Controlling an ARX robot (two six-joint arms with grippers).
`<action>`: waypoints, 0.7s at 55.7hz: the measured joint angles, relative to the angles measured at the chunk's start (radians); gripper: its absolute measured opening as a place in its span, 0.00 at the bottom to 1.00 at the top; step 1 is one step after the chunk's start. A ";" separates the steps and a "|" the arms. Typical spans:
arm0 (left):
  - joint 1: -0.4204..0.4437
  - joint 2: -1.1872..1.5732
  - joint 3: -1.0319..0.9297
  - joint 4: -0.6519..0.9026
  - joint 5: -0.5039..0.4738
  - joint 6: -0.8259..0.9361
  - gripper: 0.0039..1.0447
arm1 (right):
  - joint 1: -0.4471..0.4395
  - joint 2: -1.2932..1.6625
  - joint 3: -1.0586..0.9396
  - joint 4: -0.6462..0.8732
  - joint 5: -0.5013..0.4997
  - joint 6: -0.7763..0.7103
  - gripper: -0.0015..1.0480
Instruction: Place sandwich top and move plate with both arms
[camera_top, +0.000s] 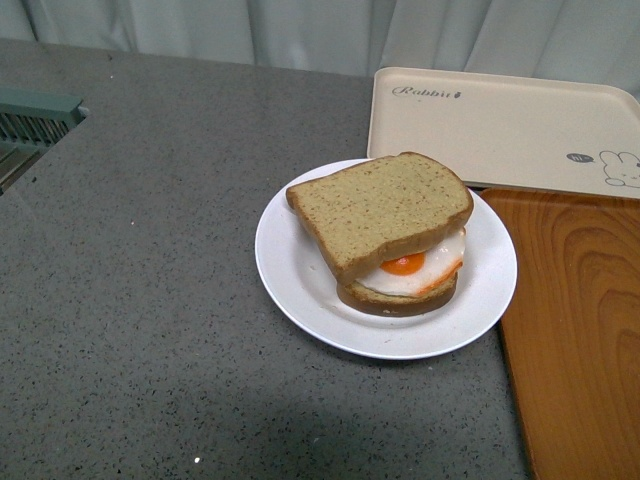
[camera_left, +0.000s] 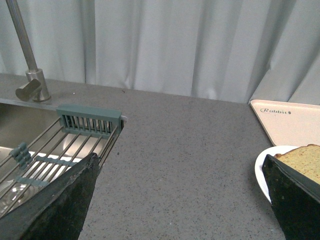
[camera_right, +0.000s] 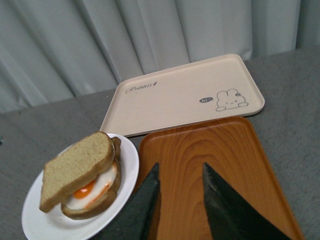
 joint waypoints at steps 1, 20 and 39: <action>0.000 0.000 0.000 0.000 0.000 0.000 0.94 | 0.000 0.000 0.000 0.000 -0.001 0.024 0.35; 0.000 0.000 0.000 0.000 -0.001 0.000 0.94 | 0.013 -0.065 -0.023 0.110 0.060 -0.129 0.50; -0.055 0.129 0.080 -0.181 -0.124 -0.170 0.94 | 0.014 -0.067 -0.024 0.115 0.060 -0.321 0.02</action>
